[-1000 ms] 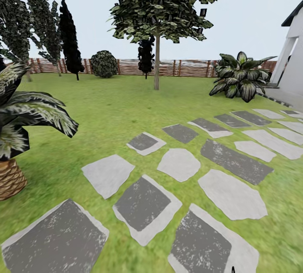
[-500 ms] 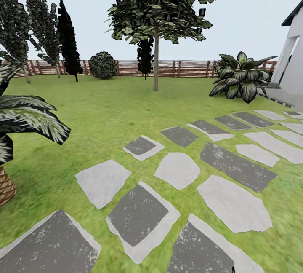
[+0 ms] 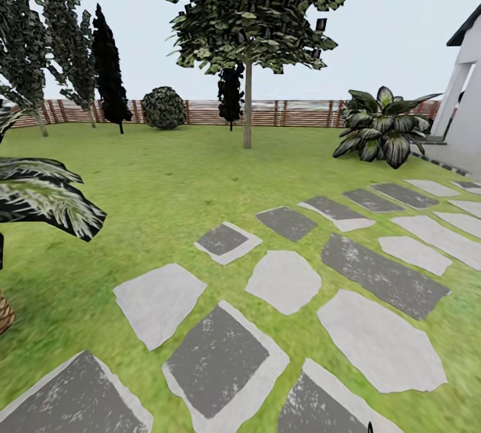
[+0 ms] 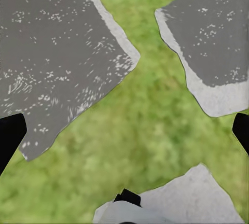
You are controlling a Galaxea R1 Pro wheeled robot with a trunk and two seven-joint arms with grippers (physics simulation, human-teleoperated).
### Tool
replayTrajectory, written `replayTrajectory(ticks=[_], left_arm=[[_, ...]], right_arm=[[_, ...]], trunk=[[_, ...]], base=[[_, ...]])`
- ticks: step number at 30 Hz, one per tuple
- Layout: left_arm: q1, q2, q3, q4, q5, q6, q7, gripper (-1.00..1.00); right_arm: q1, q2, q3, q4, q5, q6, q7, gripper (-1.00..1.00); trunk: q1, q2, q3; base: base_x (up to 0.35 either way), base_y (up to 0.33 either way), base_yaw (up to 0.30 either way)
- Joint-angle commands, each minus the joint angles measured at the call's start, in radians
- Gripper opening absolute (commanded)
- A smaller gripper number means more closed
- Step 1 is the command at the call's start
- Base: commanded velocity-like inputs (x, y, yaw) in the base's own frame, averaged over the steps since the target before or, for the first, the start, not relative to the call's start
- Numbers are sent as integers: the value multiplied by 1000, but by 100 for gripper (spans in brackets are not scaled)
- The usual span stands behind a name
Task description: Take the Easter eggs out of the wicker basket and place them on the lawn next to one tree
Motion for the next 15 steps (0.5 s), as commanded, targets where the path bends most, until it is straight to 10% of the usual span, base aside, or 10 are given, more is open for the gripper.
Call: replayTrajectory(ticks=[1, 15], left_arm=[[-1, 0, -3, 1, 8, -3, -1, 100], [-1, -2, 0, -1, 12, -5, 1, 100]], right_arm=[[-1, 0, -2, 0, -1, -3, 1, 100], [-1, -1, -3, 0, -1, -3, 1, 100]], trunk=[[1, -2, -2], [1, -2, -2]], base=[[137, 0, 0], [172, 0, 0]])
